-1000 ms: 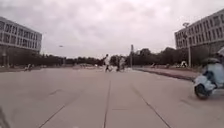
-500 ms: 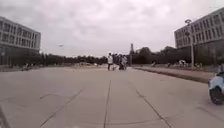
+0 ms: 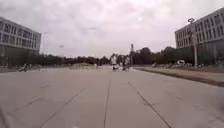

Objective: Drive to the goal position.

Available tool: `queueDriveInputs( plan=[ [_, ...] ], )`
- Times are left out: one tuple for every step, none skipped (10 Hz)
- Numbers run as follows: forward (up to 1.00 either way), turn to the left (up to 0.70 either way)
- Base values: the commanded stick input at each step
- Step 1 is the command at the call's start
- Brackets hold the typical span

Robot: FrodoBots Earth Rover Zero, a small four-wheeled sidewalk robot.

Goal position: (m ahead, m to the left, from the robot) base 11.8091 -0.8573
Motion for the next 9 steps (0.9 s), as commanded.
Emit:
queueDriveInputs(
  plan=[
    [0.7,0.0],
    [0.7,0.0],
    [0.7,0.0],
    [0.7,0.0],
    [0.7,0.0],
    [0.7,0.0],
    [0.7,0.0],
    [0.7,0.0],
    [0.7,0.0]
  ],
)
